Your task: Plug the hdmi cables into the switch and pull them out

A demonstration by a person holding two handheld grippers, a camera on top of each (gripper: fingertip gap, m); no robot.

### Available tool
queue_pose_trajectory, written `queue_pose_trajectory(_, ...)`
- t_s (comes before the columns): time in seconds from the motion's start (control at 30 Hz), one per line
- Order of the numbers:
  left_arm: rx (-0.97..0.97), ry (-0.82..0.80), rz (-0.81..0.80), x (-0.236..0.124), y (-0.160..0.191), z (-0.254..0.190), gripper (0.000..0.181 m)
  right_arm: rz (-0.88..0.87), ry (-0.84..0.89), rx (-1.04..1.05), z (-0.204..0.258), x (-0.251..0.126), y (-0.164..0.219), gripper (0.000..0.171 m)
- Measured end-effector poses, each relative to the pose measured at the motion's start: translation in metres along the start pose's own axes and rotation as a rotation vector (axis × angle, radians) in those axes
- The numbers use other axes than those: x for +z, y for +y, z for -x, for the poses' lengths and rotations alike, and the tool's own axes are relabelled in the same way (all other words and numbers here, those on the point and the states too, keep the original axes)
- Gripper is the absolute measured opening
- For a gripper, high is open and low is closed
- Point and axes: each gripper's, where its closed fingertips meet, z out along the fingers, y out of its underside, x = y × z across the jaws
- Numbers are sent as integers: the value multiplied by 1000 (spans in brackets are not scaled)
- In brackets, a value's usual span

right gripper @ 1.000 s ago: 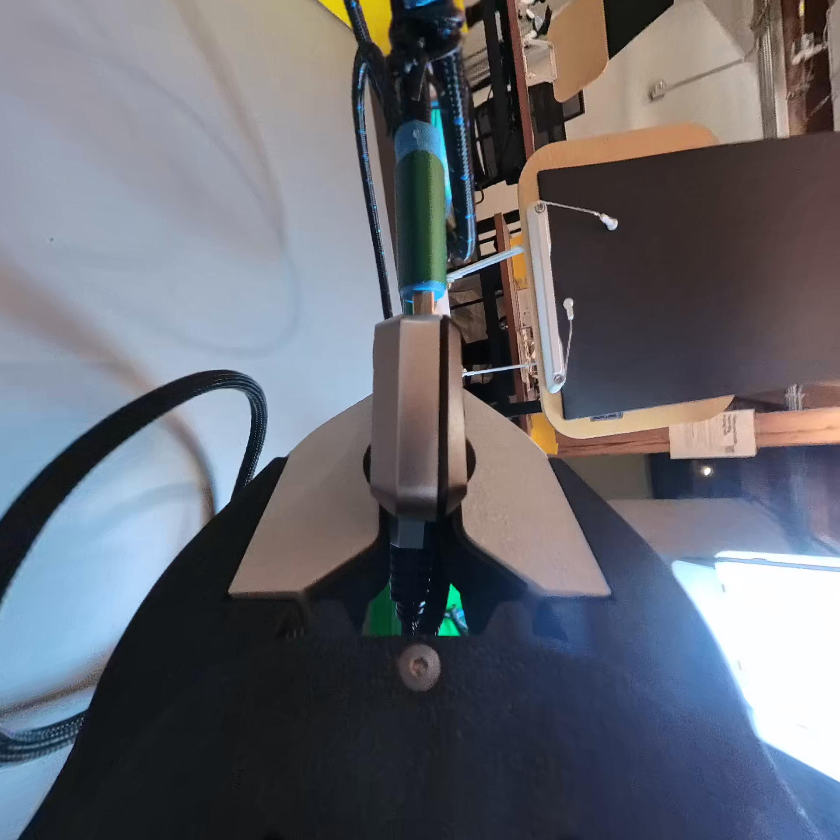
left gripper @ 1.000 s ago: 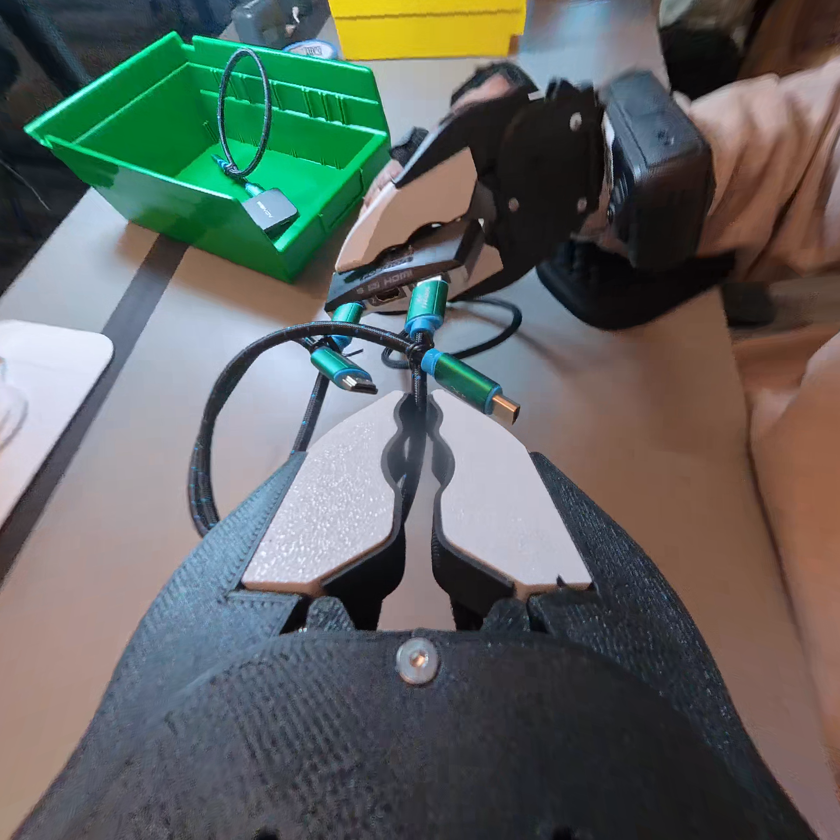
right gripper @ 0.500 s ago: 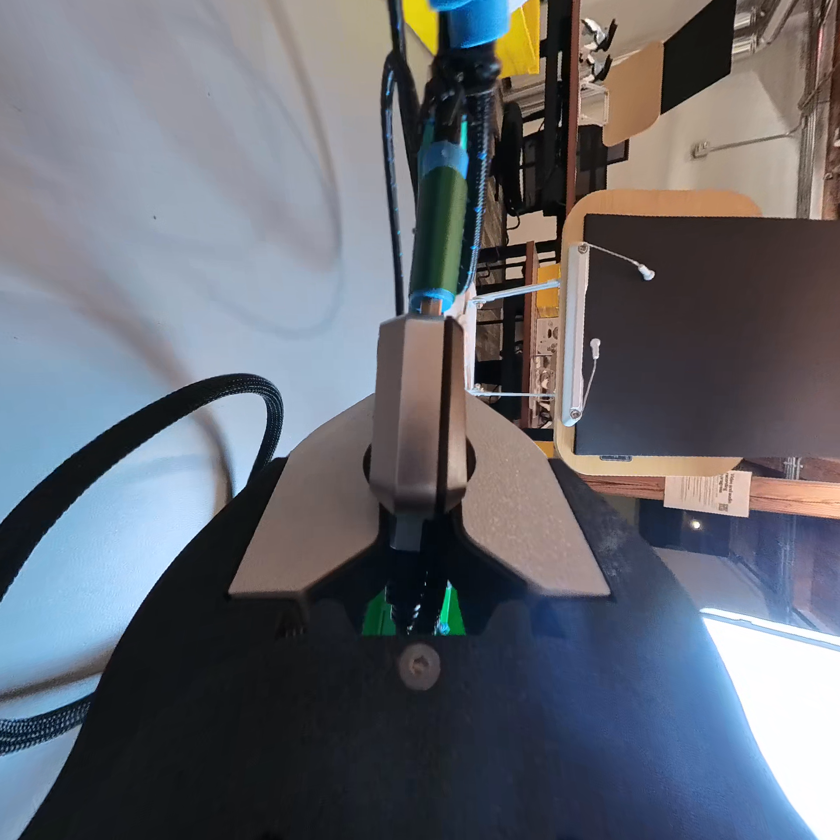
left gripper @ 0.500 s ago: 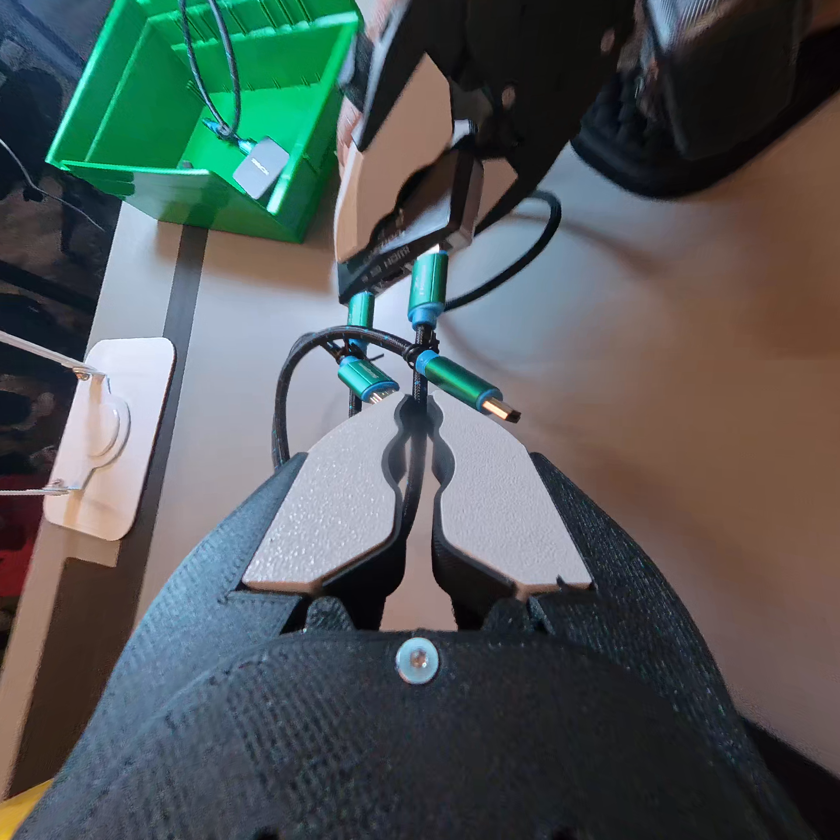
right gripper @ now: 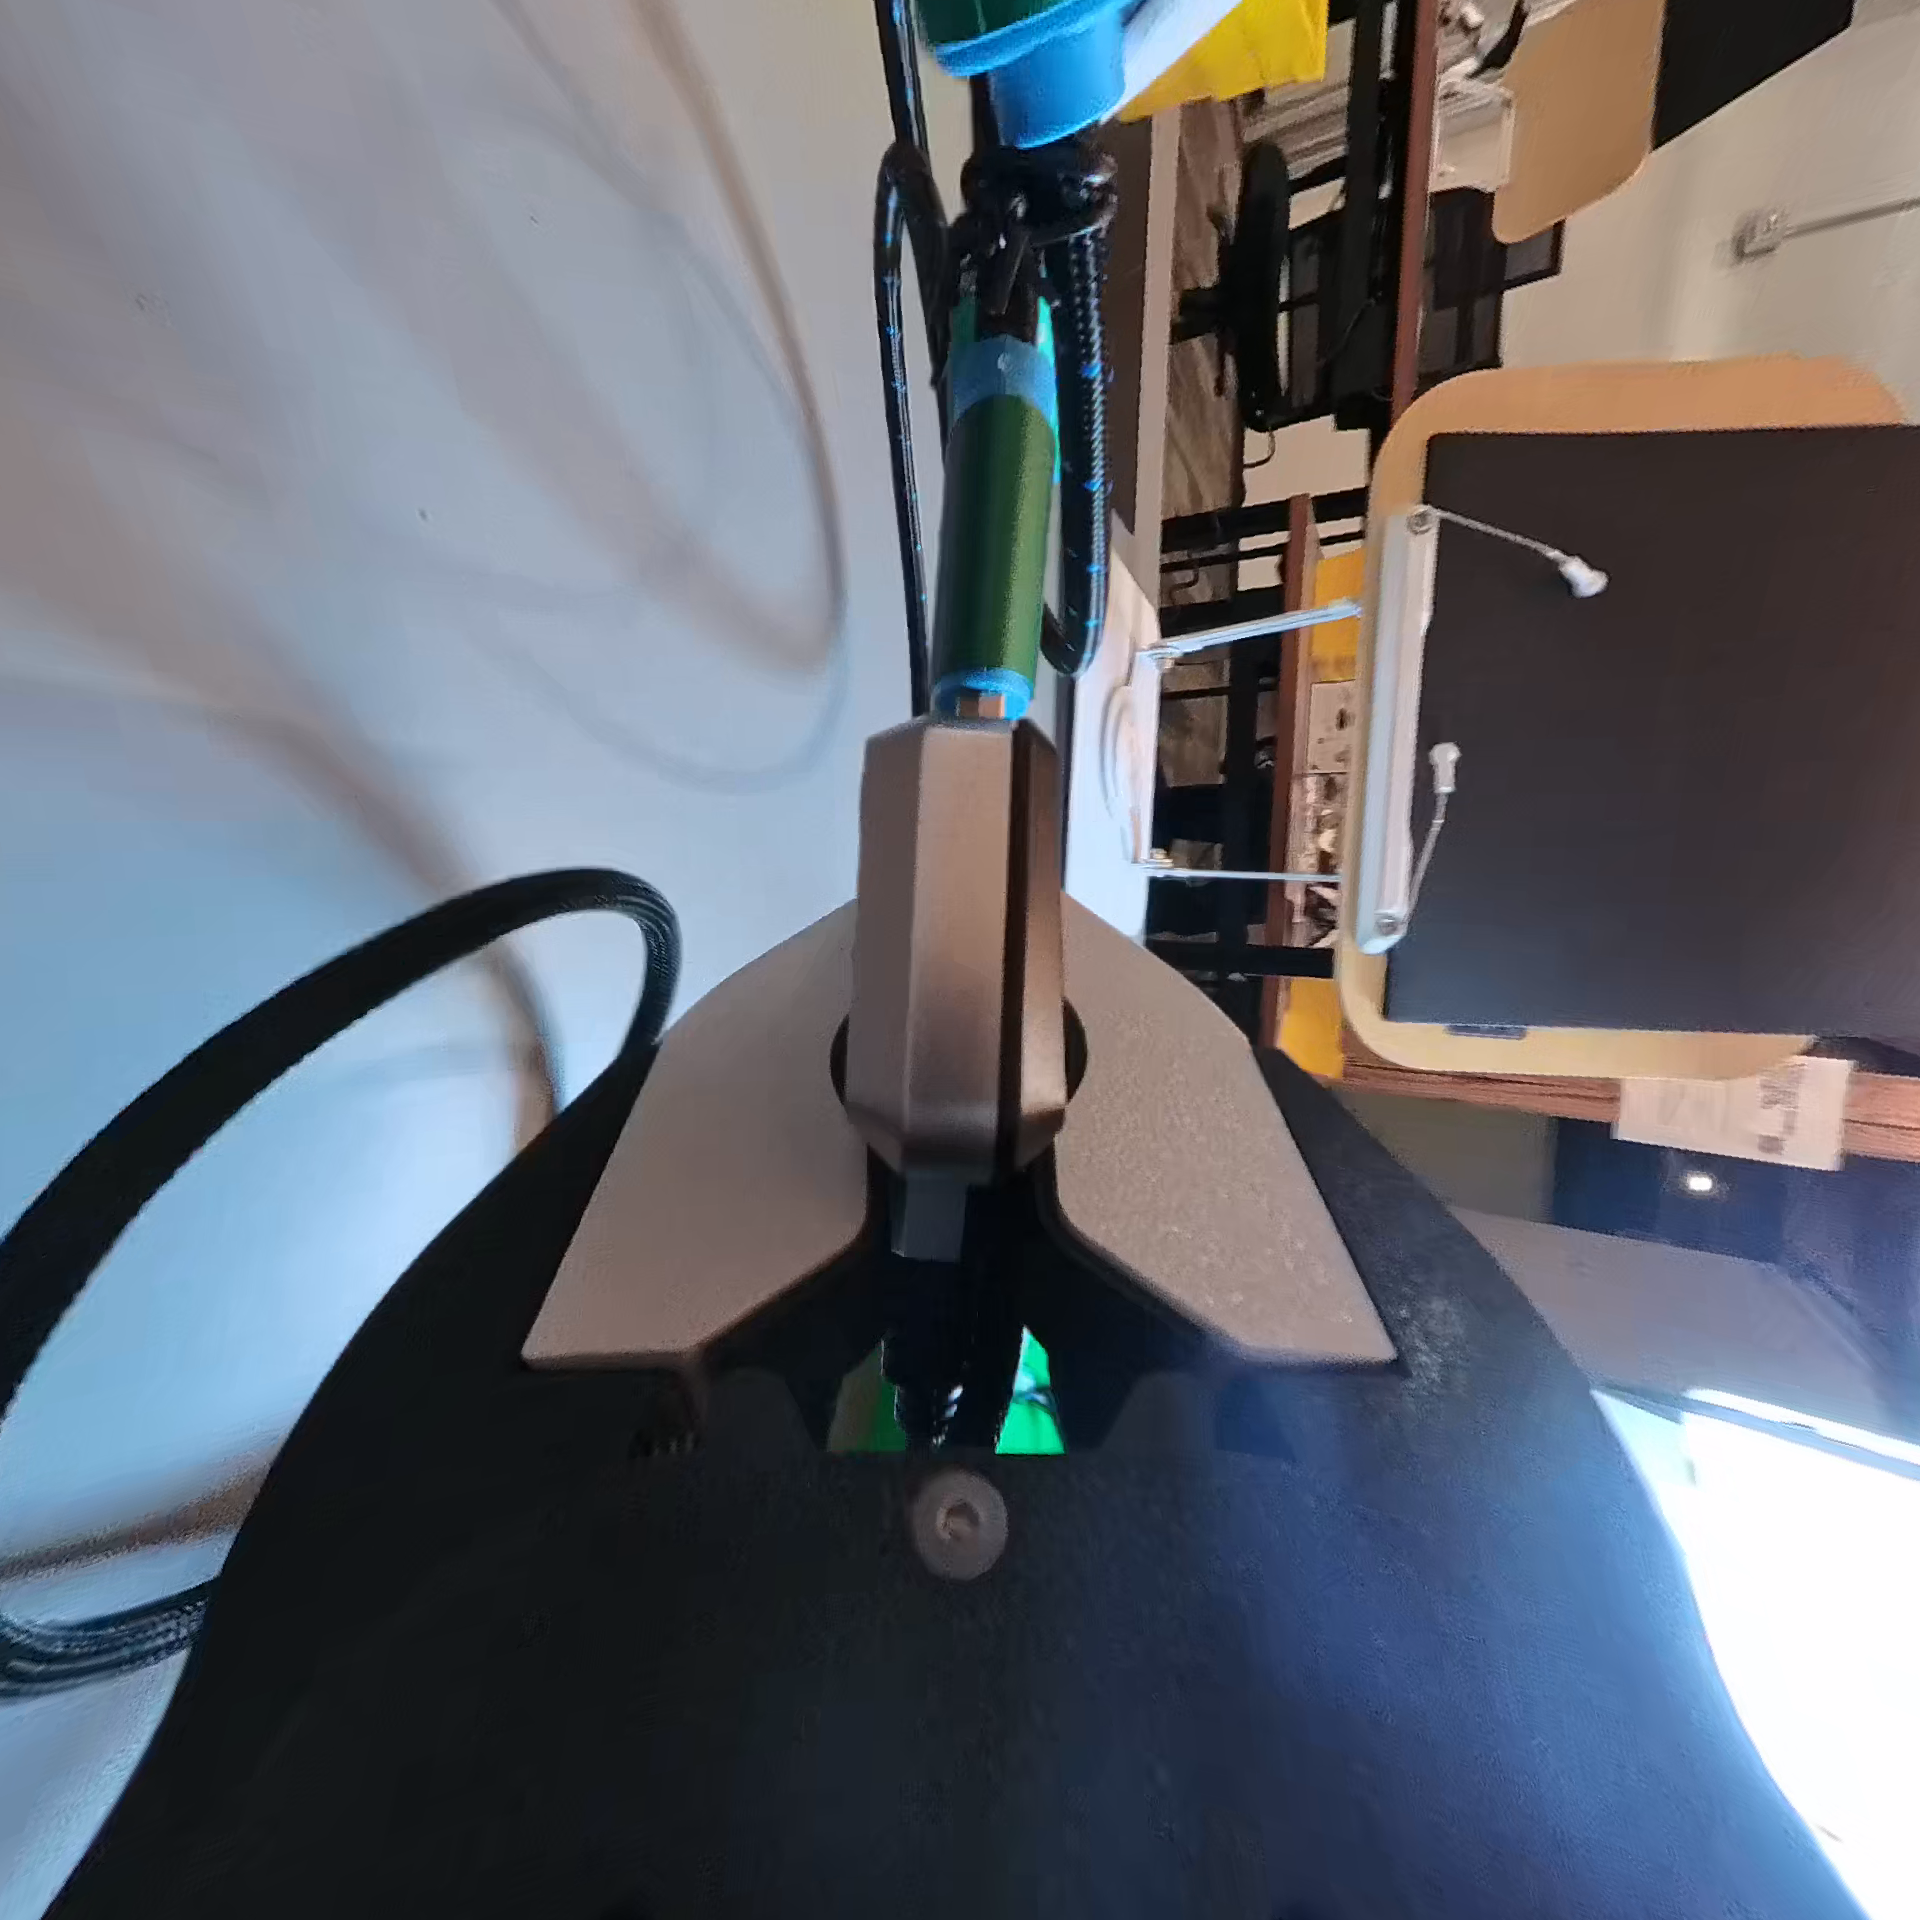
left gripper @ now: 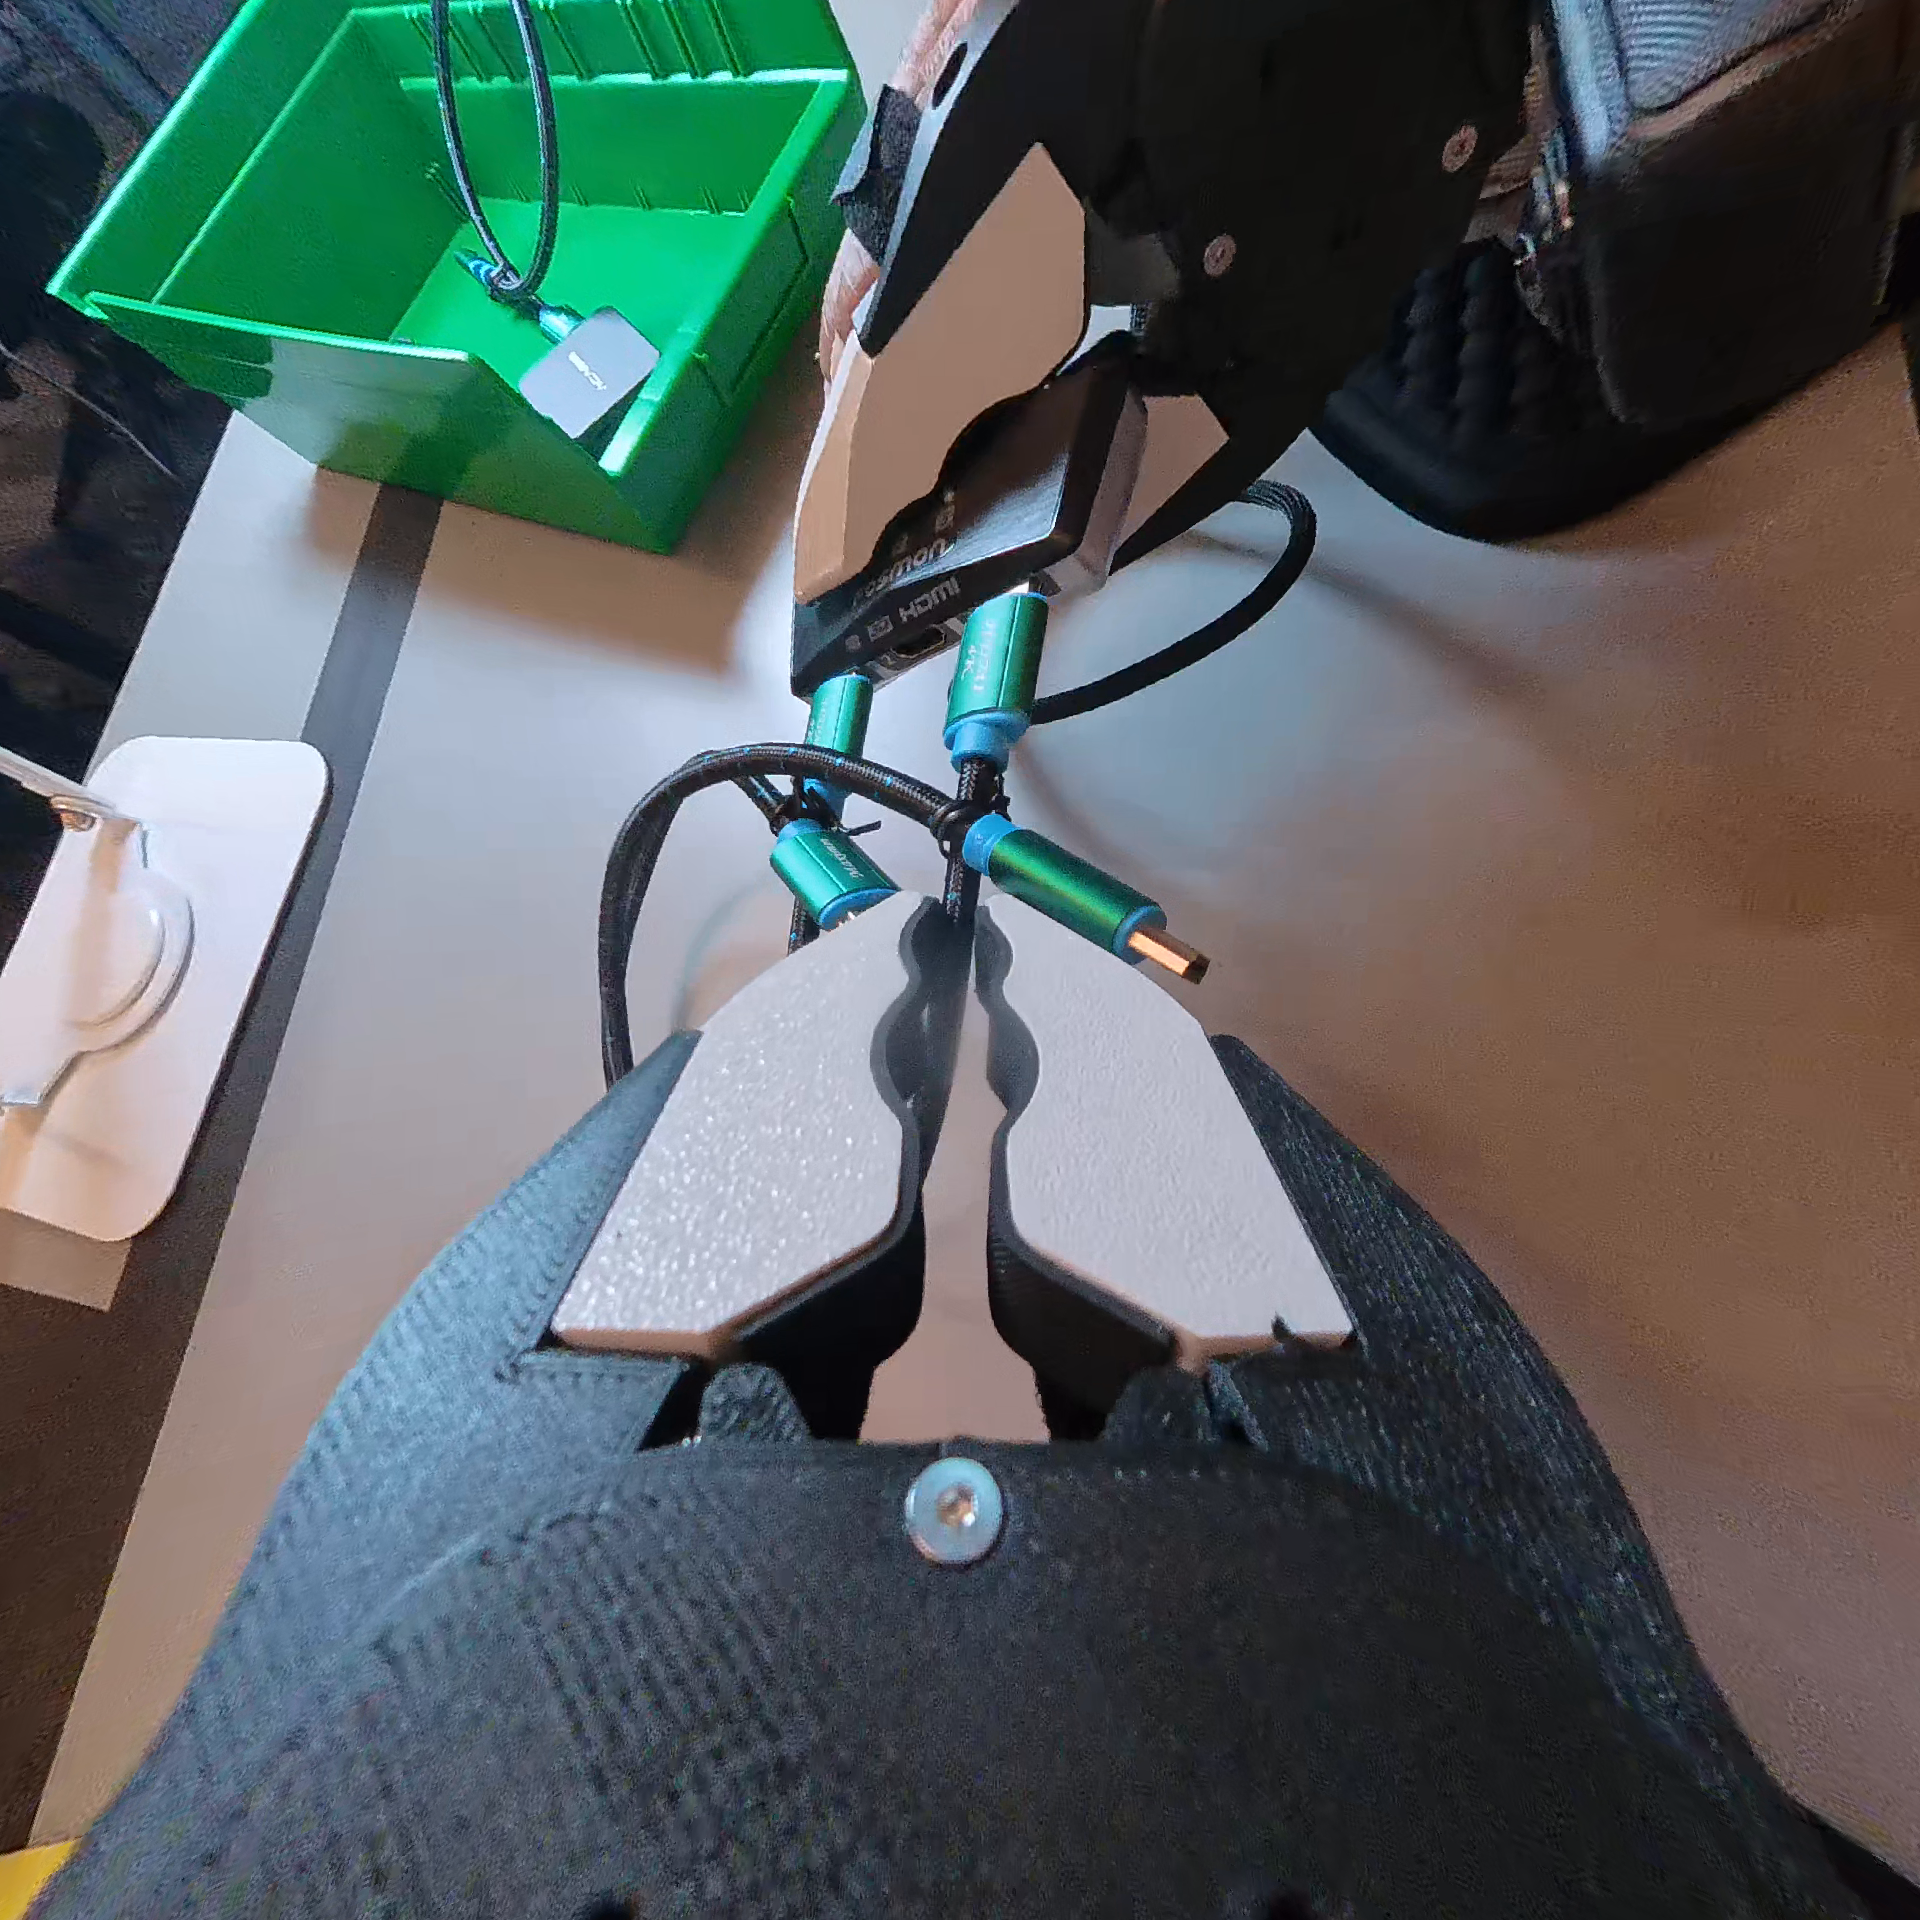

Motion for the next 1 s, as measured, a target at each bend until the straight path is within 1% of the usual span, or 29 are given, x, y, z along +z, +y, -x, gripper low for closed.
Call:
queue_pose_trajectory(0.07,-10,26,-14,-11,-4,3,10,-16,1,34,-2,1,-6,23)
queue_pose_trajectory(0.13,31,-24,-24,-30,-11,14,28,-9,19,42,-7,1,-6,23)
queue_pose_trajectory(0.17,50,-49,-41,-40,-19,18,32,-10,20,57,-8,1,-5,23)
queue_pose_trajectory(0.23,85,-62,-80,-53,-36,14,35,-25,21,76,-8,1,-5,23)
queue_pose_trajectory(0.3,167,-109,-39,-52,-45,8,37,-15,33,74,-9,1,-6,23)
queue_pose_trajectory(0.4,346,-195,143,-25,-41,-4,39,-3,42,71,-9,2,-8,23)
queue_pose_trajectory(0.43,392,-228,204,-17,-37,-4,38,3,46,63,-8,2,-8,23)
queue_pose_trajectory(0.53,465,-264,292,3,-31,-3,34,12,50,57,-8,0,-10,23)
queue_pose_trajectory(0.63,554,-306,355,13,-22,5,22,-1,53,61,-9,-2,-11,23)
queue_pose_trajectory(0.67,574,-318,346,15,-22,7,15,1,53,61,-9,-2,-11,23)
queue_pose_trajectory(0.7,591,-327,329,16,-24,9,13,8,56,59,-10,-3,-11,23)
queue_pose_trajectory(0.8,681,-378,301,16,-27,10,12,12,55,66,-11,-3,-9,23)
queue_pose_trajectory(0.87,728,-402,310,17,-26,8,11,24,57,46,-8,-3,-9,22)
queue_pose_trajectory(0.93,749,-393,294,17,-25,4,11,13,76,23,-7,-5,-13,22)
queue_pose_trajectory(1.0,765,-364,231,14,-28,-4,11,-29,89,10,-8,-9,-19,20)
